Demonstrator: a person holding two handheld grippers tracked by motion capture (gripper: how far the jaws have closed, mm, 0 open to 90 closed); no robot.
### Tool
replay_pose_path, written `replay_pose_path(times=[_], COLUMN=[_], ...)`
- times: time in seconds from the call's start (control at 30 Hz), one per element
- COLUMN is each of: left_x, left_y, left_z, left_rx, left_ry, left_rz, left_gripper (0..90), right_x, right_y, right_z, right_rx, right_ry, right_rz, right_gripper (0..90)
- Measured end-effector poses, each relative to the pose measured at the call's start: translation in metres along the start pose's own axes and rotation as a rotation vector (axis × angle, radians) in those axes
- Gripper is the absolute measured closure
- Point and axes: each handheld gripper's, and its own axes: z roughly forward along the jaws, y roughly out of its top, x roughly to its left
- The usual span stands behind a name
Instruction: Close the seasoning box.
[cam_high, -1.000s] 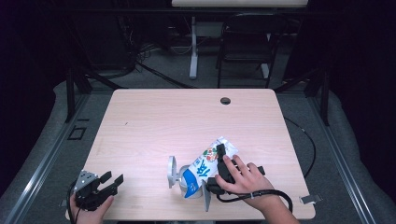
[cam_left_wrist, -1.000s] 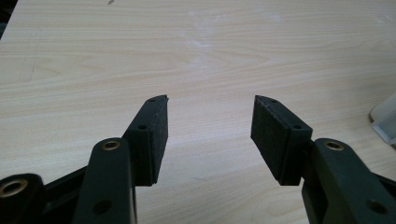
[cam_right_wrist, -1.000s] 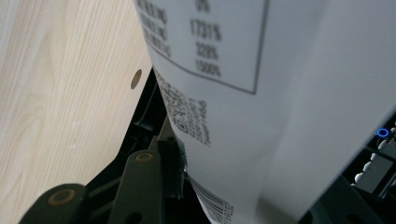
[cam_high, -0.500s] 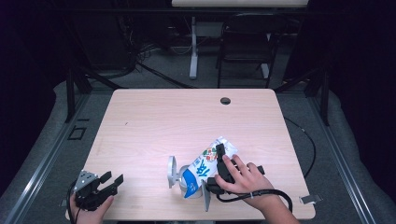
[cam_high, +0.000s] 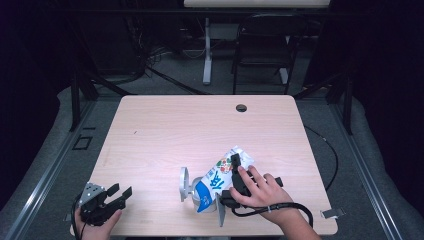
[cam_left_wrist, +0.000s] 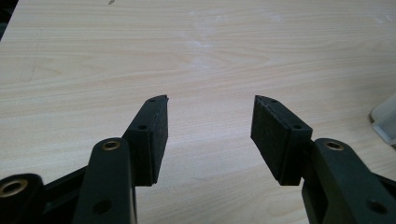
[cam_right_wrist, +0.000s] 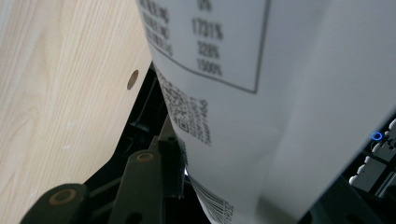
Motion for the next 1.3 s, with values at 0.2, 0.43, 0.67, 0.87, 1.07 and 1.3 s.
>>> replay_pose_path(times=[0.2,0.43,0.67,0.87,1.07,1.3], left_x=[0.0,0.0008,0.0008,0.0007,0.0008,0.0008], left_y=[0.0,-0.0004,-0.0004,-0.0003,-0.0003,-0.0004], left_z=[-0.0001,0.0003,0.0003,0.0001,0.0001,0.0003], left_rx=[-0.001,-0.003,-0.004,-0.004,-0.003,-0.004], left_ry=[0.0,0.0,0.0,0.0,0.002,0.0], left_rz=[0.0,-0.002,-0.002,-0.002,-0.004,-0.001], left_gripper=[46.5,46.5,46.5,46.5,46.5,46.5], right_x=[-0.0012,-0.0008,-0.0008,-0.0018,-0.0008,-0.0014], right_y=[-0.0009,-0.0005,-0.0012,-0.001,-0.0018,-0.002], right_z=[0.0012,0.0003,0.002,0.0011,0.0016,0.0014], right_rx=[-0.017,-0.005,-0.019,-0.009,-0.021,-0.016], right_ry=[-0.009,-0.002,-0.011,-0.014,-0.016,-0.019], right_rz=[-0.006,-0.003,-0.009,-0.02,-0.019,-0.027], right_gripper=[60.6,60.7,60.8,60.9,61.0,61.0])
